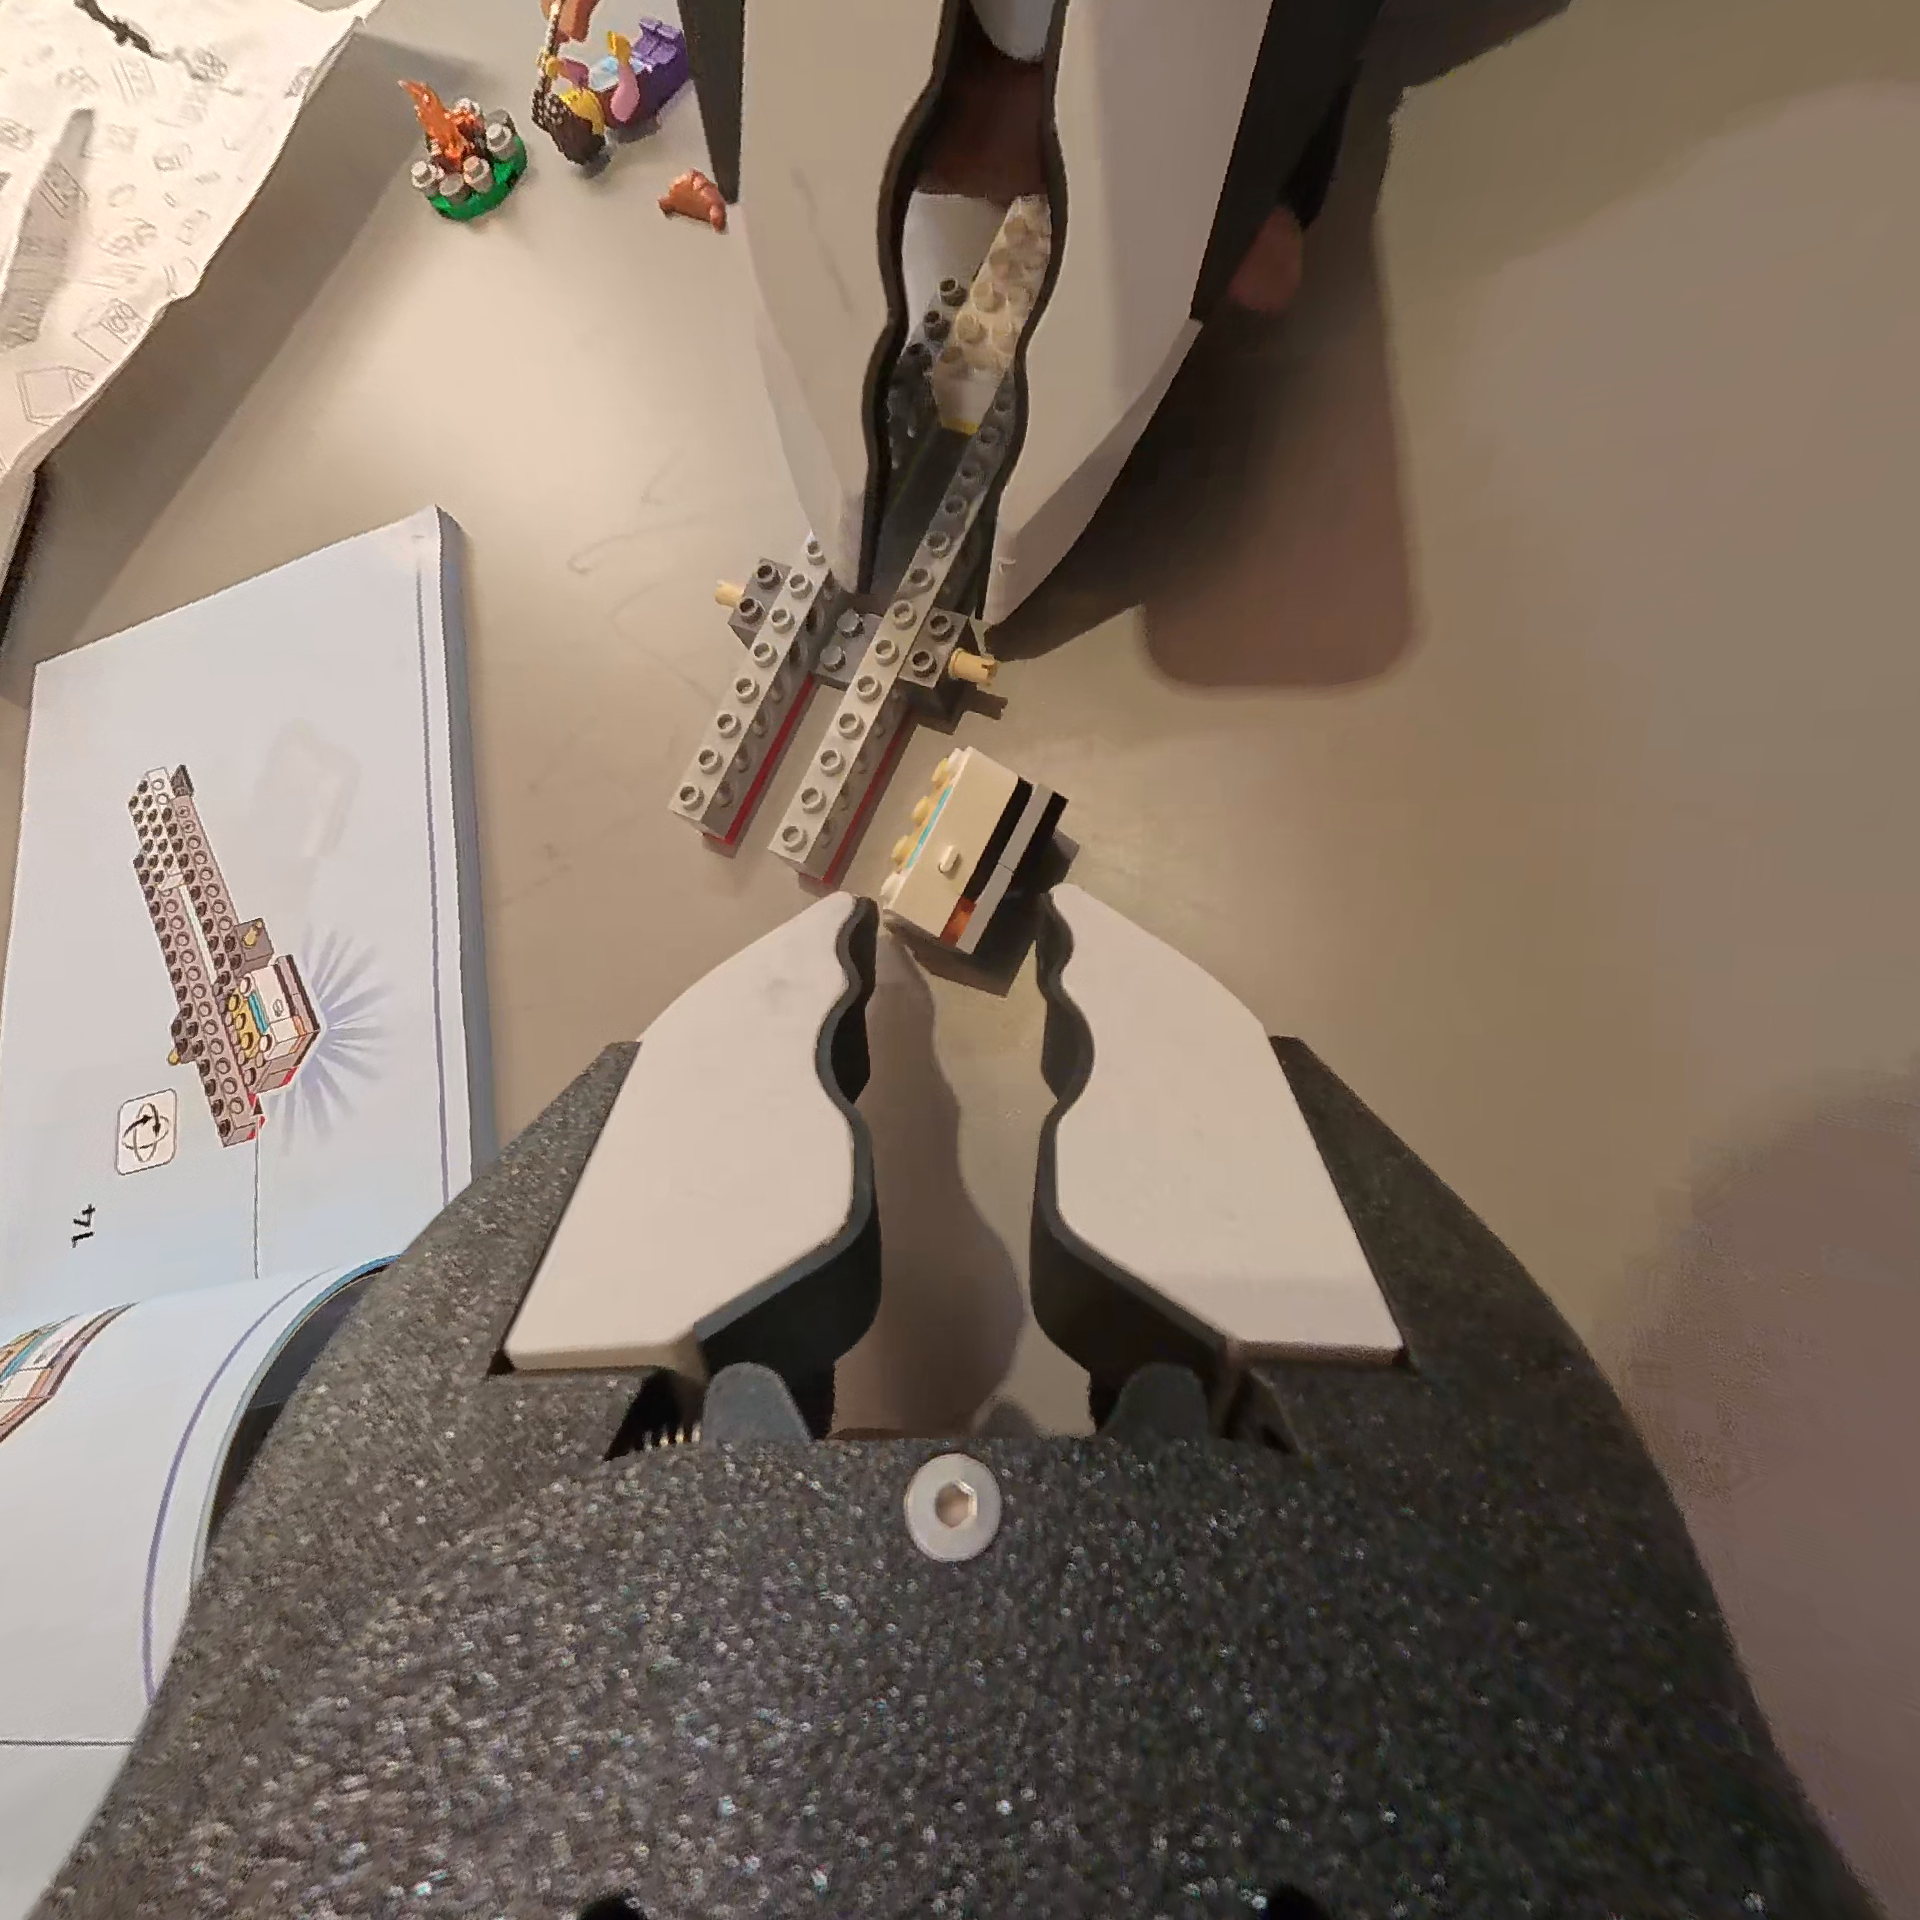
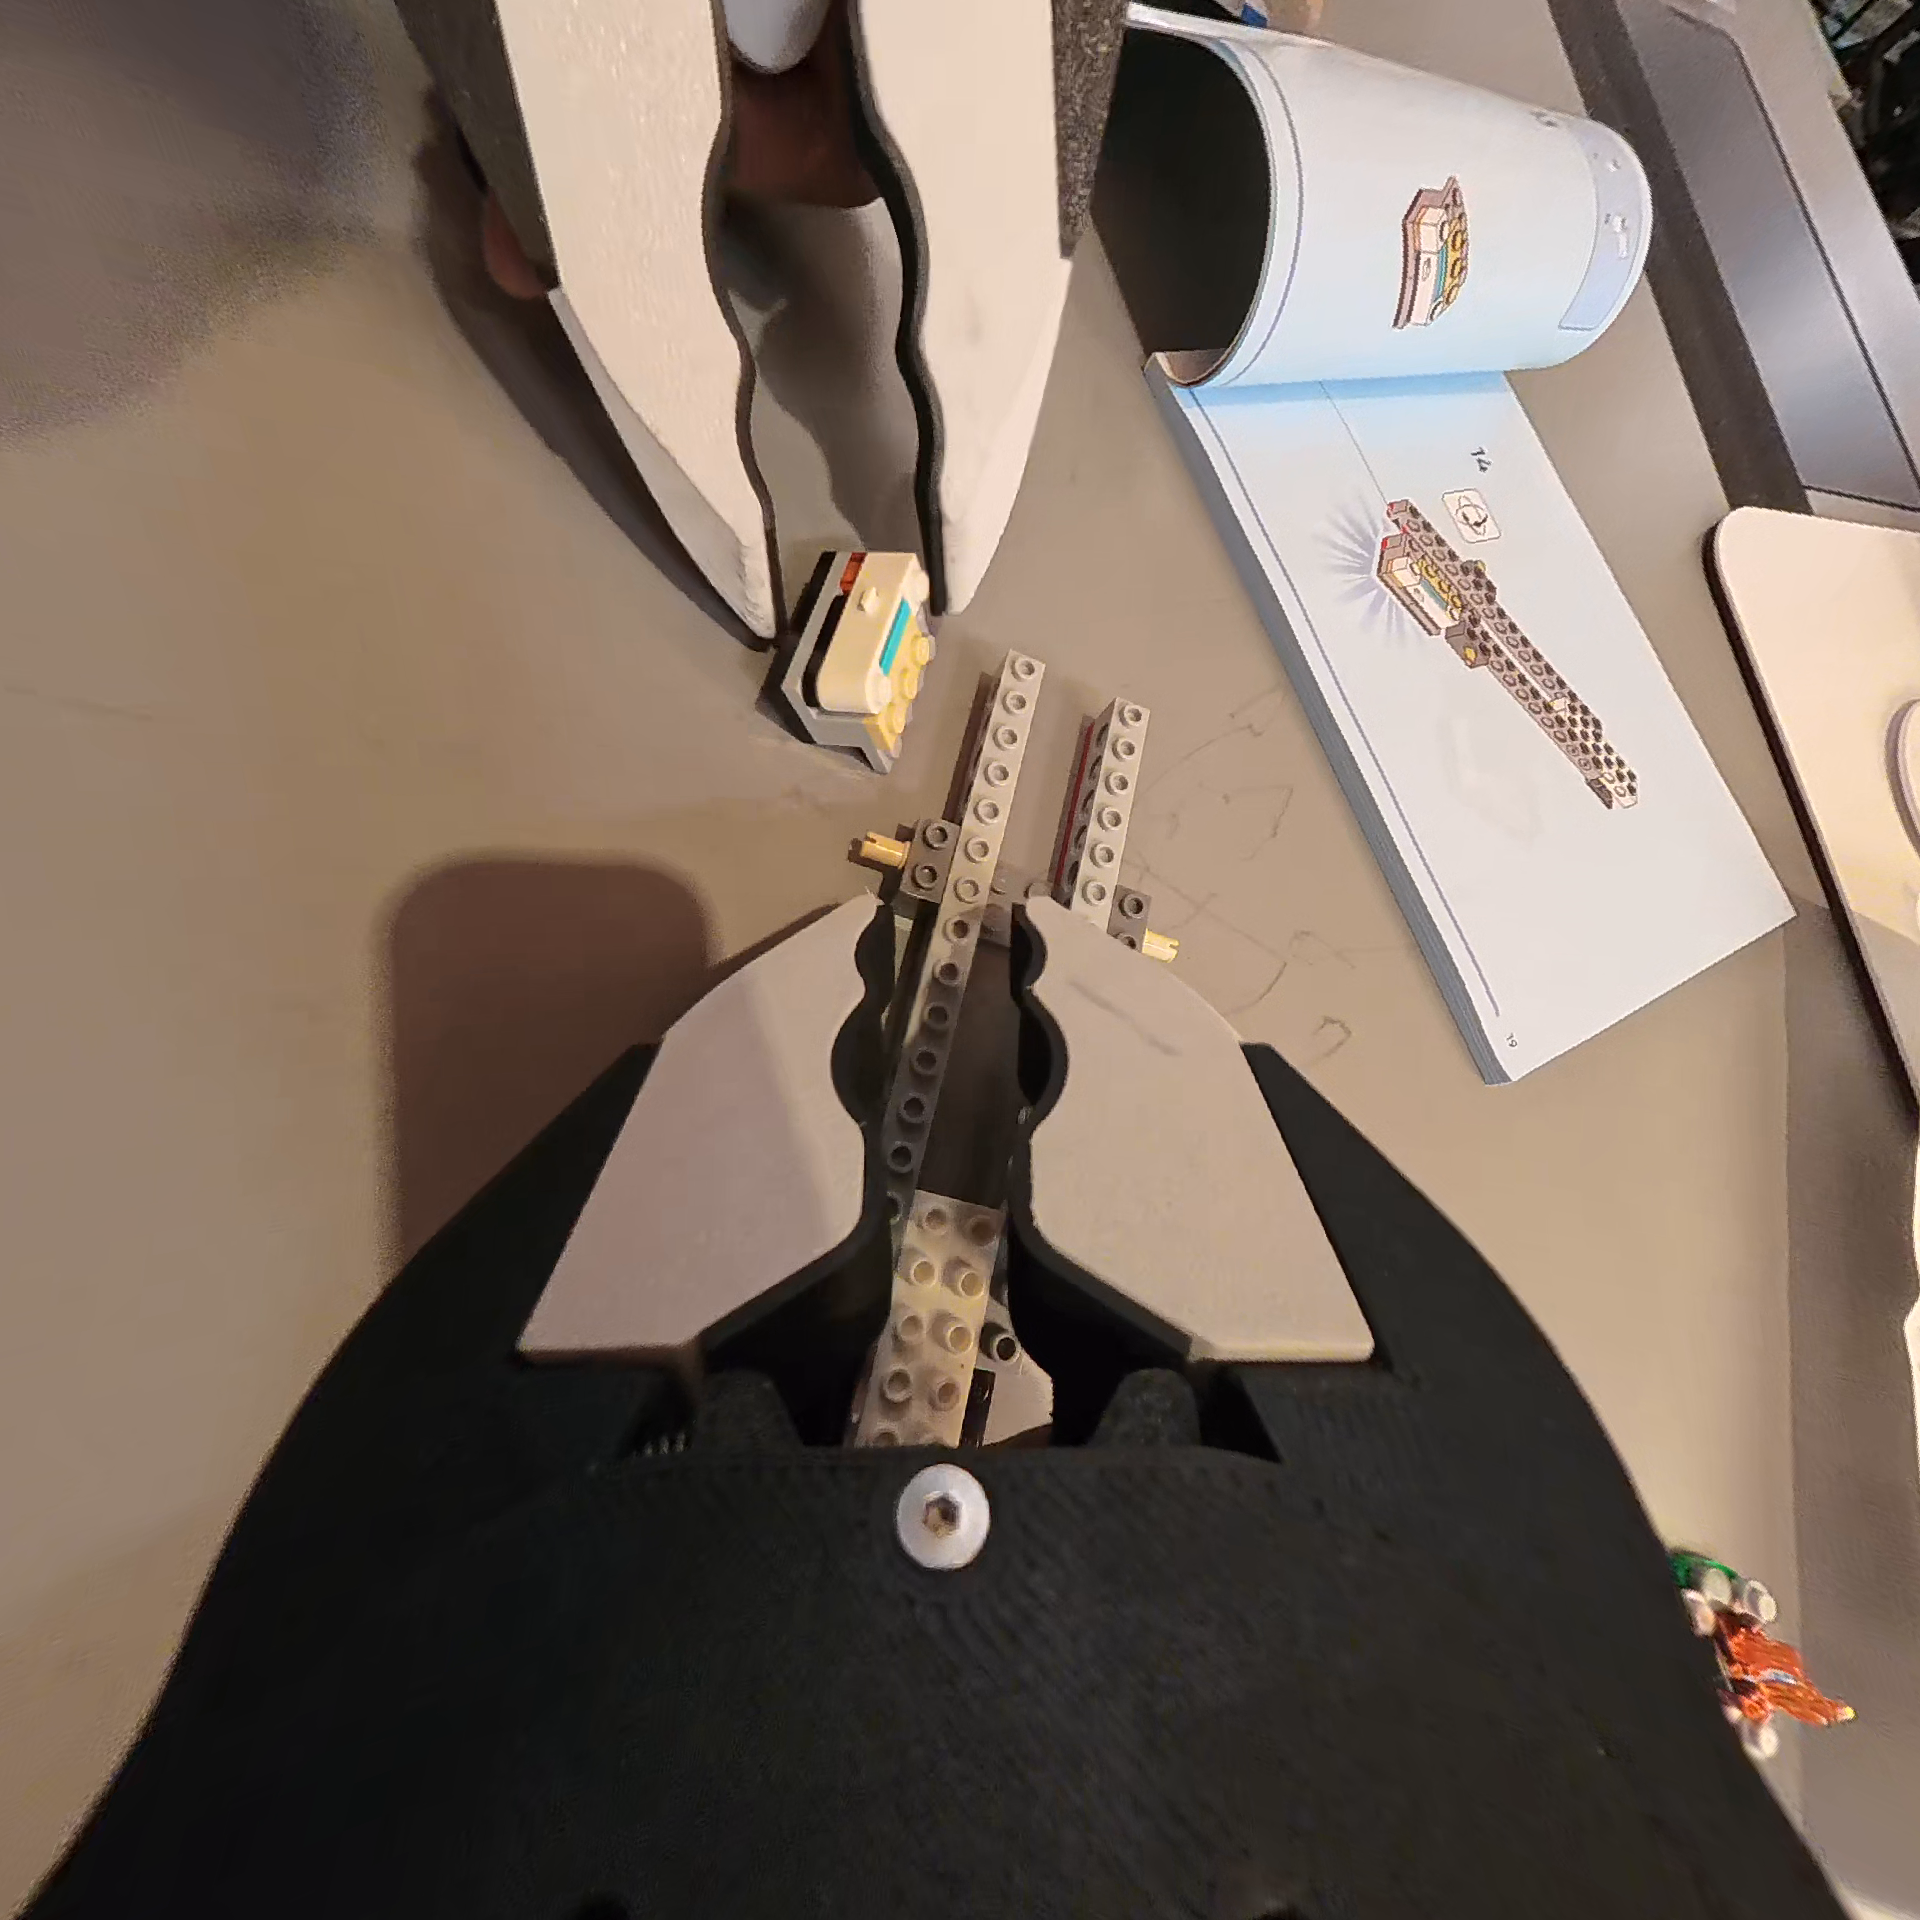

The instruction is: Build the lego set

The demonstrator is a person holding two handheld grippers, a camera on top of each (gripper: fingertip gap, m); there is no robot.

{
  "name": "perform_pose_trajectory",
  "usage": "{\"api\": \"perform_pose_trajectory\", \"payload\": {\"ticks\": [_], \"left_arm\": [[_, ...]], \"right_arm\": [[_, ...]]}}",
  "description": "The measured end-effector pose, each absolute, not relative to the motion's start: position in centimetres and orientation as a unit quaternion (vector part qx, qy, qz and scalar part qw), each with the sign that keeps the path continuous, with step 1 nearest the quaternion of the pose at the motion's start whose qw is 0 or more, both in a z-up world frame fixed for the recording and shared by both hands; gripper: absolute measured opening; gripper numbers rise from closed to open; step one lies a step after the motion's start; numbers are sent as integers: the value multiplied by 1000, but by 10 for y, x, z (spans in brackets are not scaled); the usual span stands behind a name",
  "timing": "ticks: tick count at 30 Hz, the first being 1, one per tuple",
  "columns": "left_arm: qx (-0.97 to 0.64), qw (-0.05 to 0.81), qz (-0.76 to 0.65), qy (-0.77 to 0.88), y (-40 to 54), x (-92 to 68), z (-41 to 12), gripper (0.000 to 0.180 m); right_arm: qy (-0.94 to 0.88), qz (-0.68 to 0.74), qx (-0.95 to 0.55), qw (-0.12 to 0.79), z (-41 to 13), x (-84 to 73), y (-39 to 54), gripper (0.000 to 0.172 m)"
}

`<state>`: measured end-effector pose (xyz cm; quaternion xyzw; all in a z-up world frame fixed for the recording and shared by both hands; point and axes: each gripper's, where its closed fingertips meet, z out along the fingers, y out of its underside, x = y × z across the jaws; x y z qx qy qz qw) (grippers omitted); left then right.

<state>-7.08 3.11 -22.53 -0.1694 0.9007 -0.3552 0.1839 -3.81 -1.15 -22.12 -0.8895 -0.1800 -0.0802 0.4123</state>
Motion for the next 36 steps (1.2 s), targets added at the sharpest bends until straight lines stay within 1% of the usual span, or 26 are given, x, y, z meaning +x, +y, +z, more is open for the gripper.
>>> {"api": "perform_pose_trajectory", "payload": {"ticks": [4, 12, 30, 36], "left_arm": [[-168, 189, -353, 901, 31, -71, -225, 24], [-152, 215, -352, 898, 32, -69, -223, 24], [-135, 260, -348, 891, 34, -63, -219, 23], [-122, 280, -346, 887, 34, -63, -218, 23]], "right_arm": [[-170, -82, -892, 411, -222, -36, -11, 20], [-165, -83, -894, 409, -222, -34, -11, 18], [-148, -77, -899, 406, -223, -31, -9, 22], [-147, -67, -902, 401, -224, -34, -10, 17]]}}
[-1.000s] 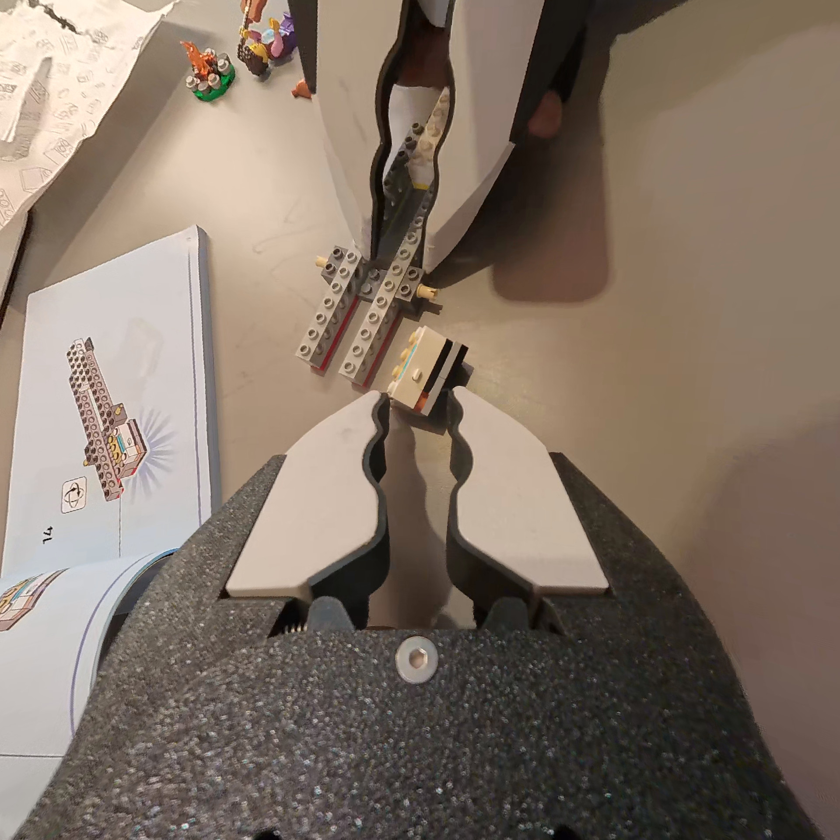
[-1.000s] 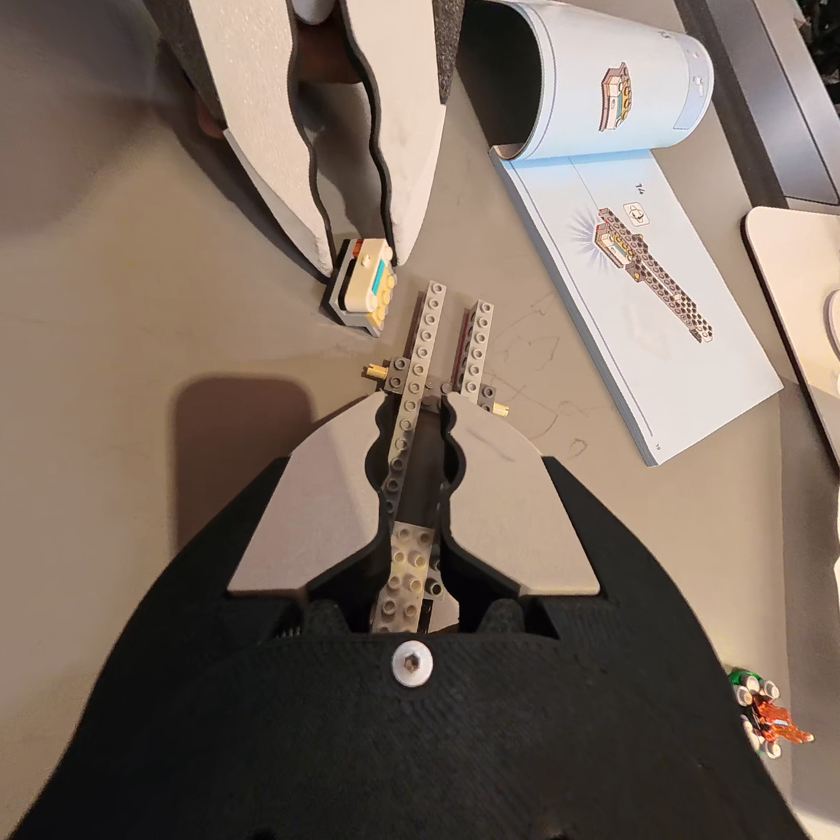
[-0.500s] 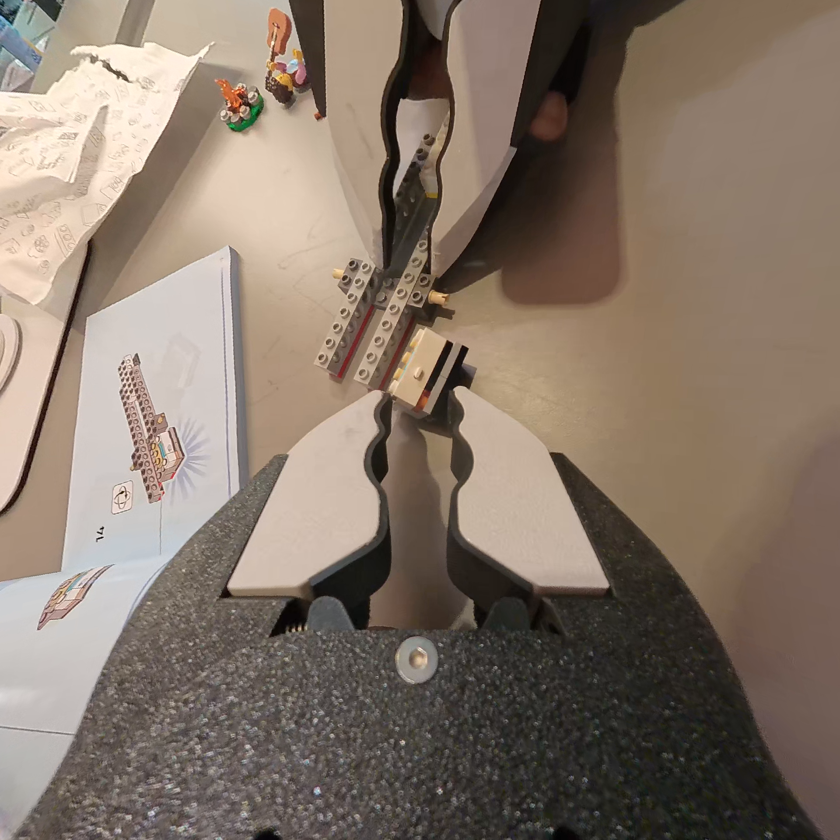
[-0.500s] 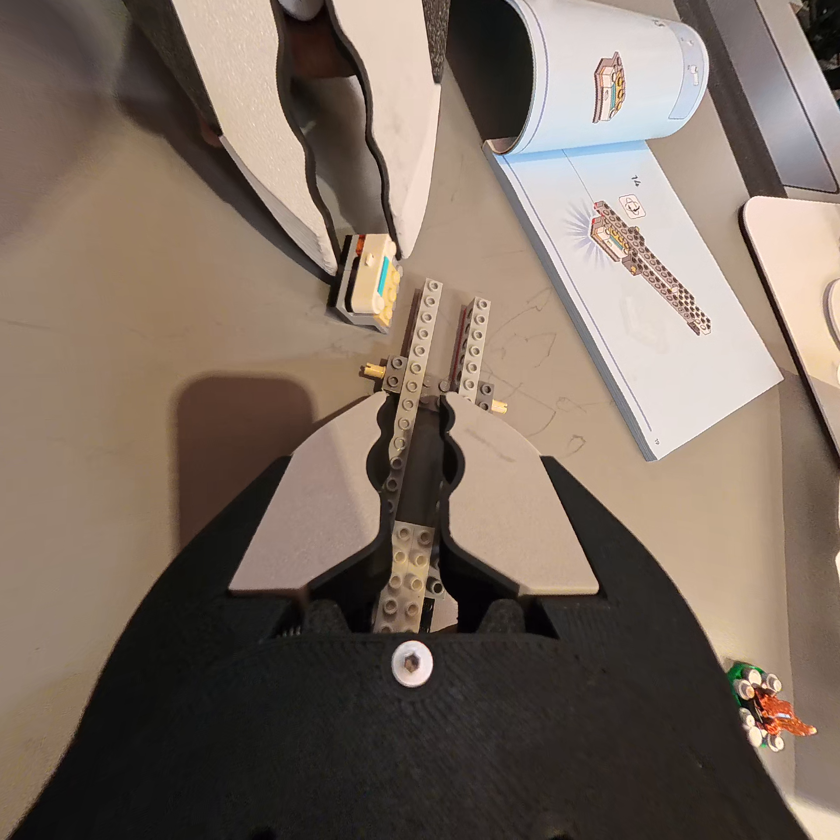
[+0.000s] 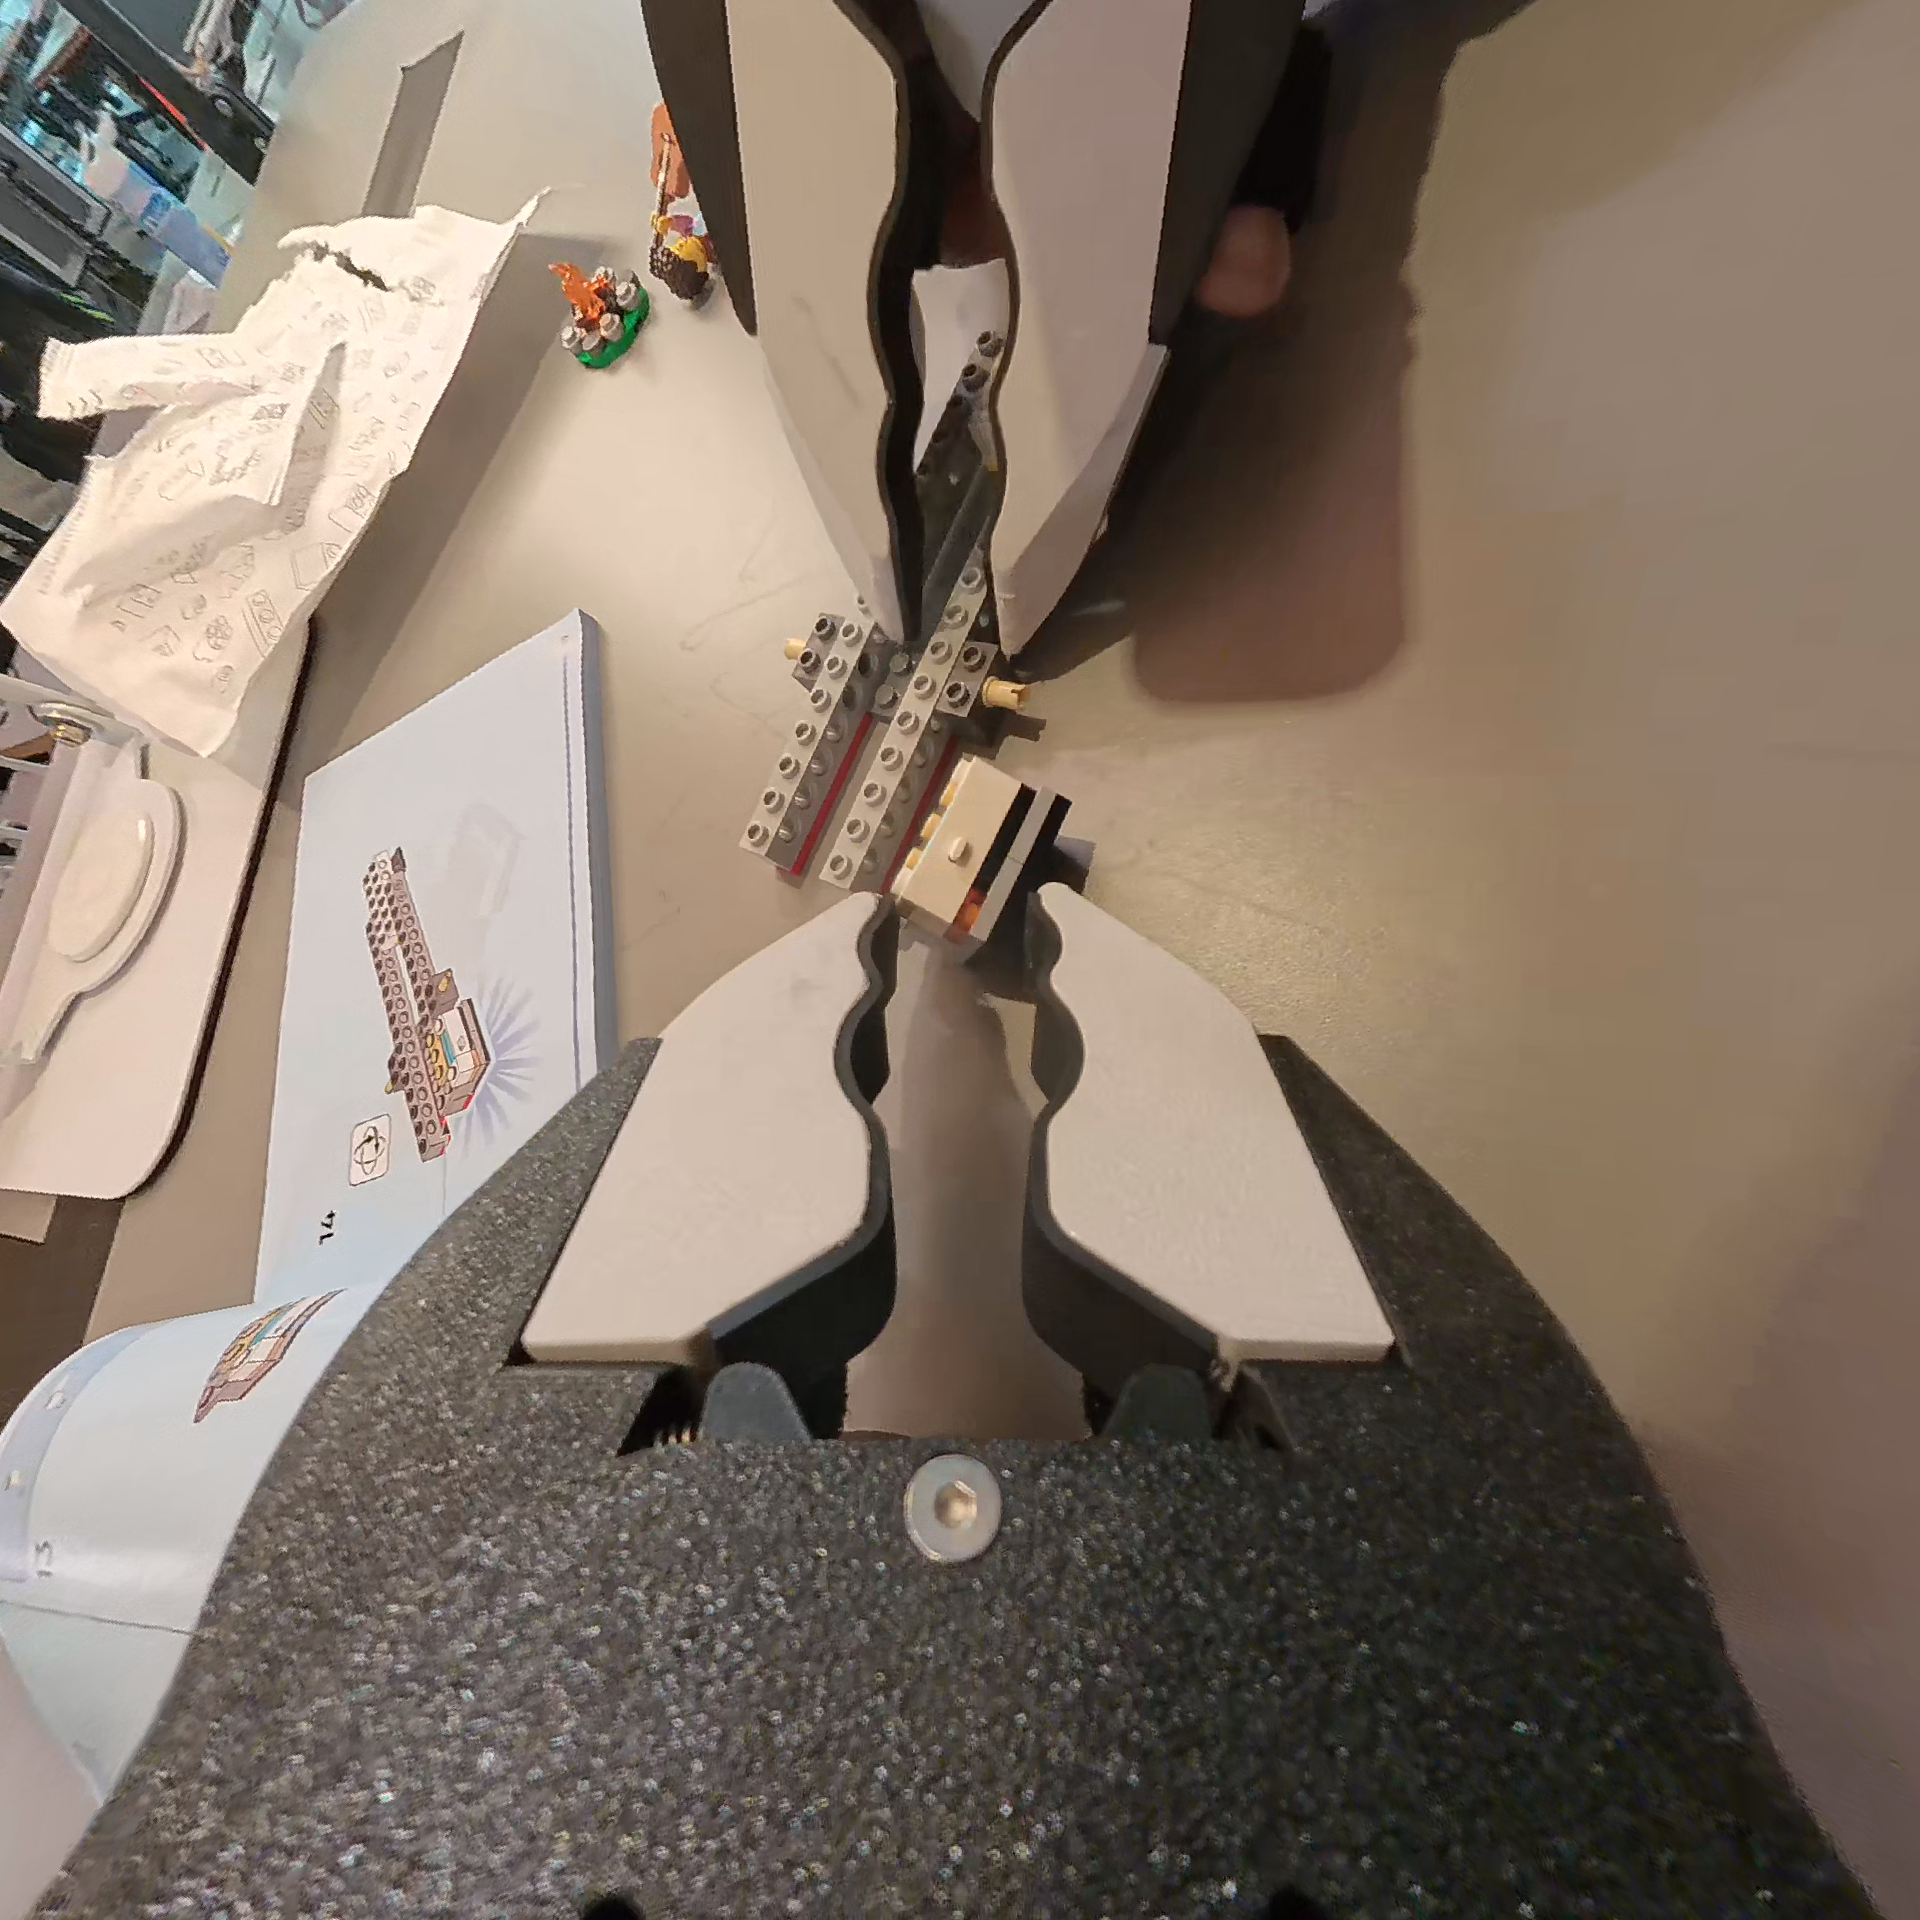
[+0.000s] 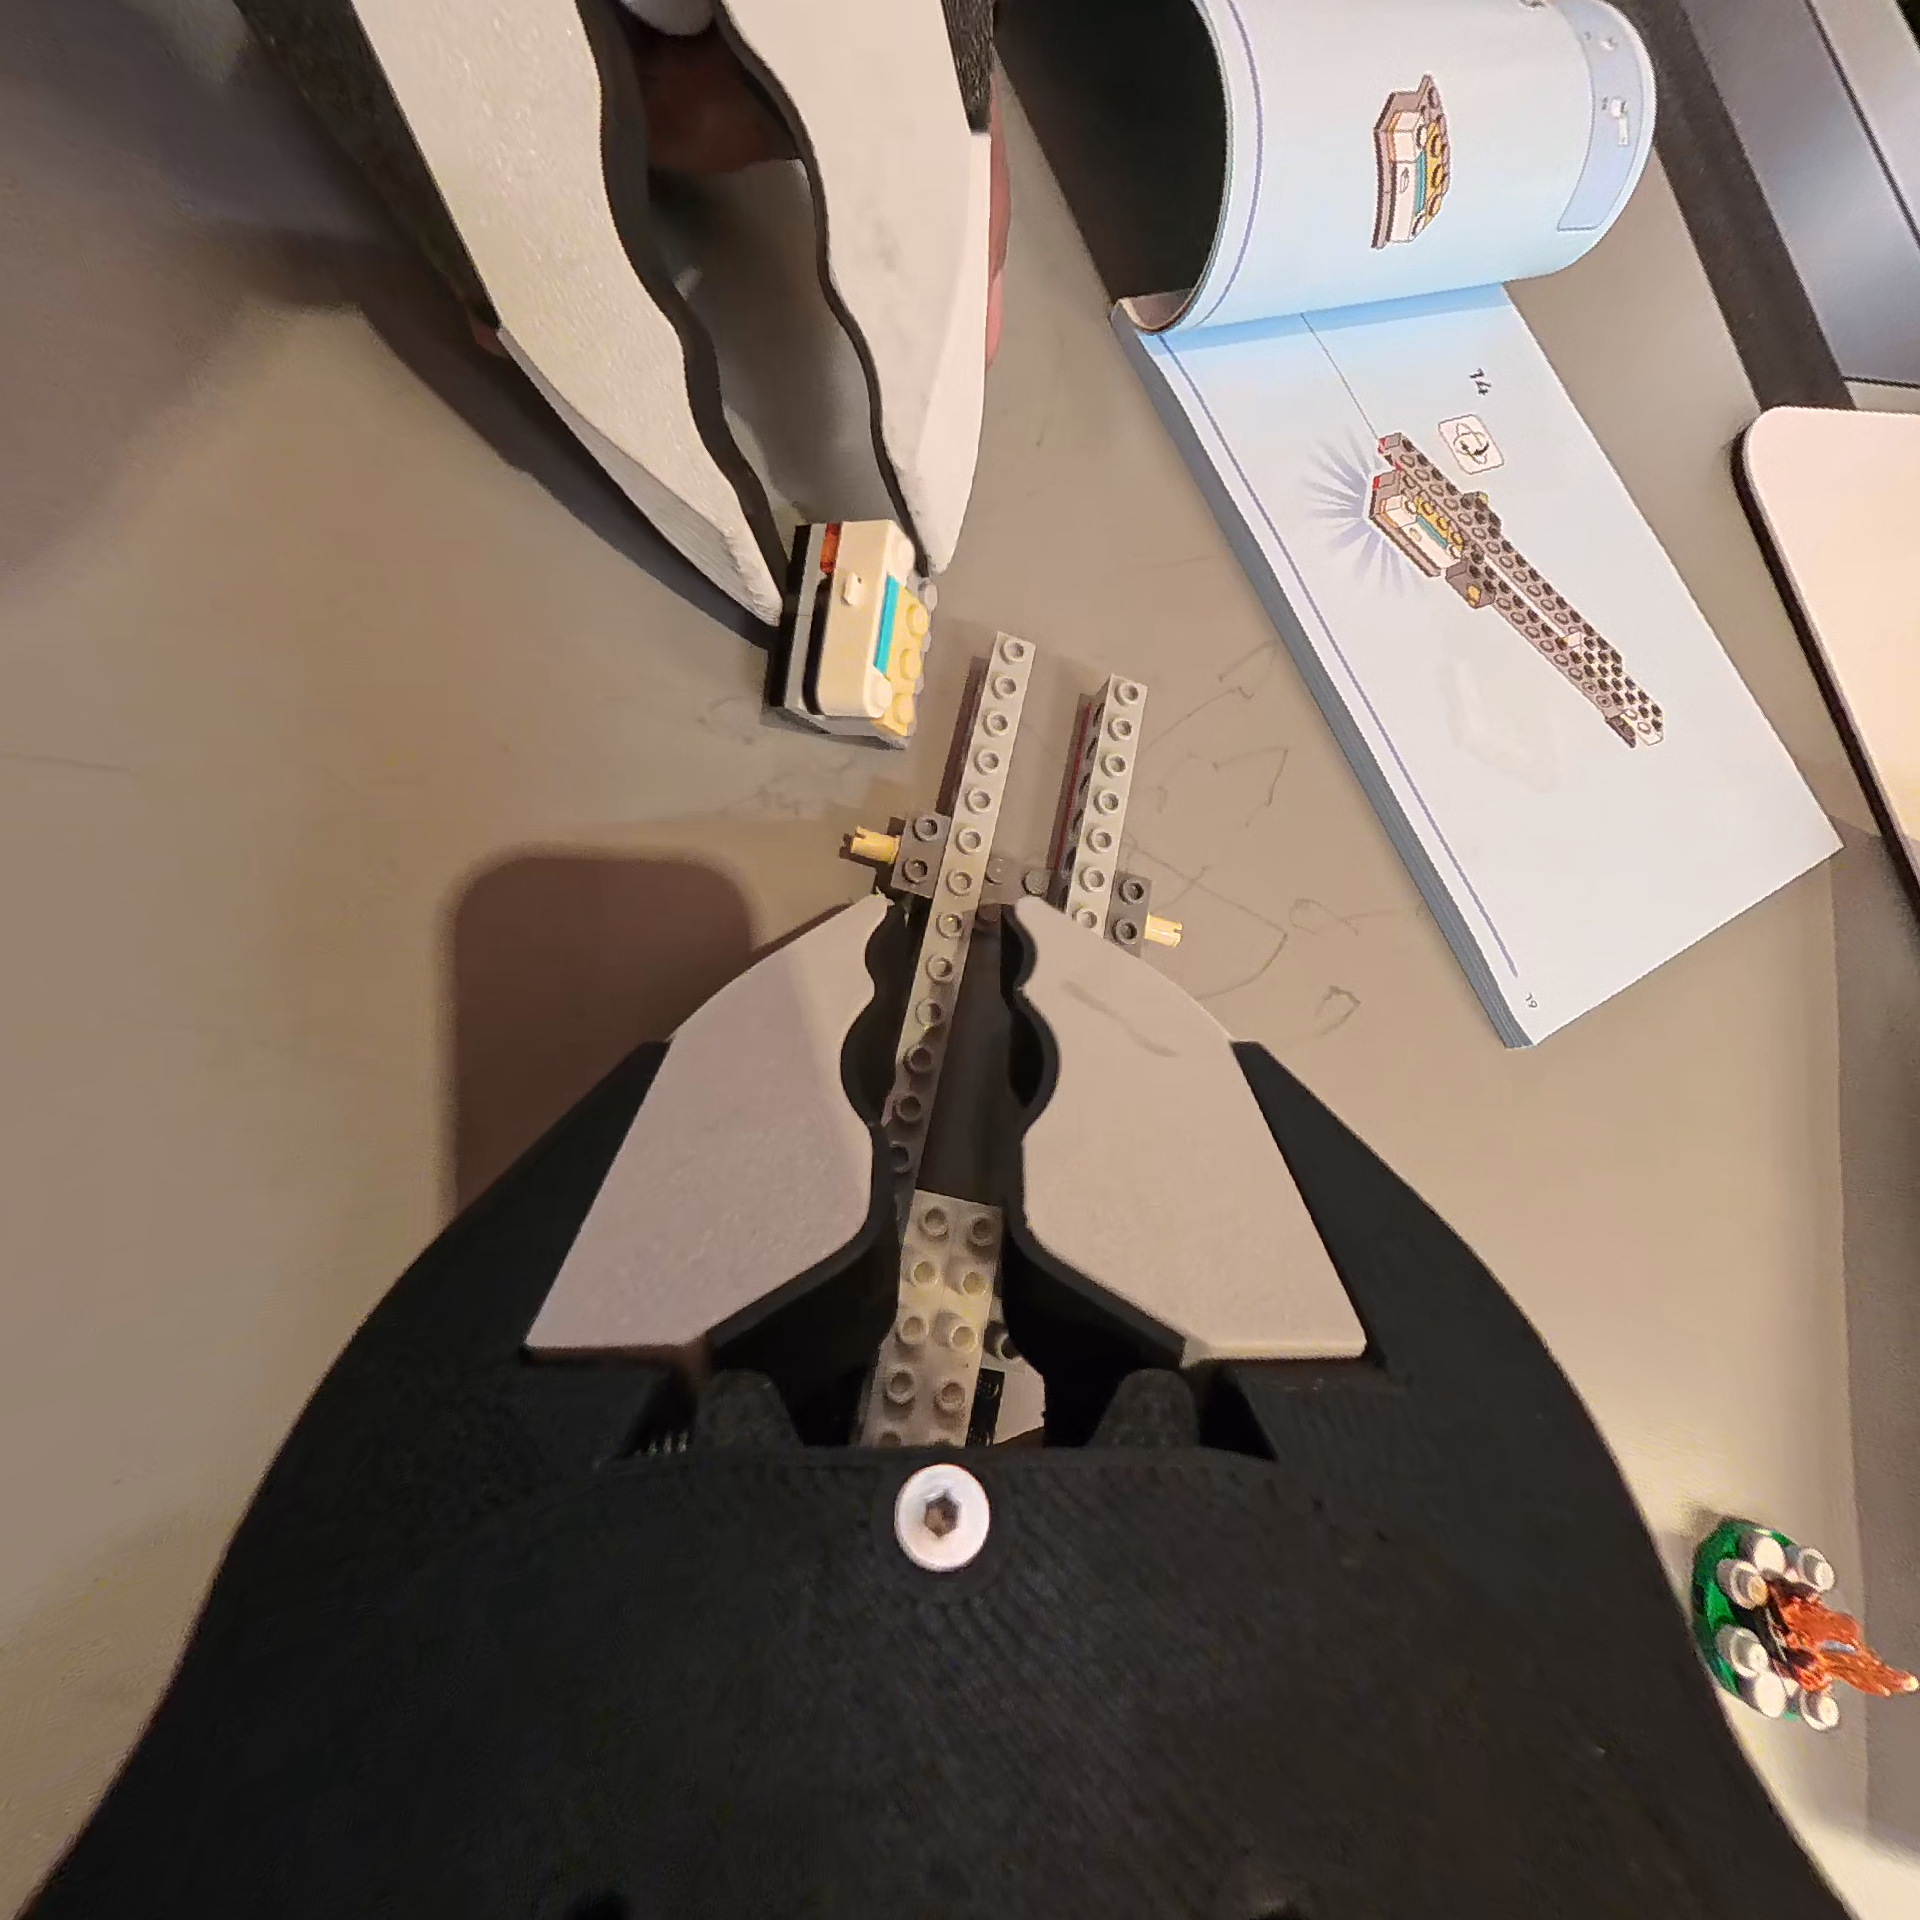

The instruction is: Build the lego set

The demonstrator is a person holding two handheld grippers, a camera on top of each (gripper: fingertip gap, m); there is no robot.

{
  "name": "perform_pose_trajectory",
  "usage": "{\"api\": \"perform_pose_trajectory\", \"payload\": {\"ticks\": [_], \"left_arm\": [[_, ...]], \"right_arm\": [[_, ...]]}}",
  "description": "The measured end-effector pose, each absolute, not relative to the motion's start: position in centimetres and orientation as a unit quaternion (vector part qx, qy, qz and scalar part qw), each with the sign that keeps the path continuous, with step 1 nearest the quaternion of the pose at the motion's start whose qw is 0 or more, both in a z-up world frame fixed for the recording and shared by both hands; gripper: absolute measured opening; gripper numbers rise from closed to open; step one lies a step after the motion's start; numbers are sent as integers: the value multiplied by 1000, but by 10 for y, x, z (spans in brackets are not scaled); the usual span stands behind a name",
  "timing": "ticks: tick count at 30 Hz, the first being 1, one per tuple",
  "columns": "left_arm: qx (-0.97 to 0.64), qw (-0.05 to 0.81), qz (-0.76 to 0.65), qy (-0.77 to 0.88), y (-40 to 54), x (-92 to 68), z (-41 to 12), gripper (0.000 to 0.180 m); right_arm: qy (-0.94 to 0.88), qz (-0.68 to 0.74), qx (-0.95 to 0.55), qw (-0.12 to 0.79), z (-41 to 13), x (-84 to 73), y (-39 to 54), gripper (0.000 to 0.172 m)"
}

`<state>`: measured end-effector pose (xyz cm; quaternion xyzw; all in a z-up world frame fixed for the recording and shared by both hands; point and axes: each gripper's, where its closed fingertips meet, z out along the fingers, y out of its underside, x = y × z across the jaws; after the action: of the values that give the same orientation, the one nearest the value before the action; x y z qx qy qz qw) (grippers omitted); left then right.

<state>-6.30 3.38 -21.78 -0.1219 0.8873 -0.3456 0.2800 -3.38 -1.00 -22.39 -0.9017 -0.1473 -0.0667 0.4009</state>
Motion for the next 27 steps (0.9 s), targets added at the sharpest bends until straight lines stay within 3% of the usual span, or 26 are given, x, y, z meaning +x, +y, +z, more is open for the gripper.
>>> {"api": "perform_pose_trajectory", "payload": {"ticks": [14, 27], "left_arm": [[-98, 361, -335, 865, 35, -49, -210, 23], [-69, 378, -342, 857, 32, -51, -207, 23]], "right_arm": [[-139, -49, -906, 398, -225, -33, -10, 23], [-130, -35, -906, 401, -224, -32, -10, 19]]}}
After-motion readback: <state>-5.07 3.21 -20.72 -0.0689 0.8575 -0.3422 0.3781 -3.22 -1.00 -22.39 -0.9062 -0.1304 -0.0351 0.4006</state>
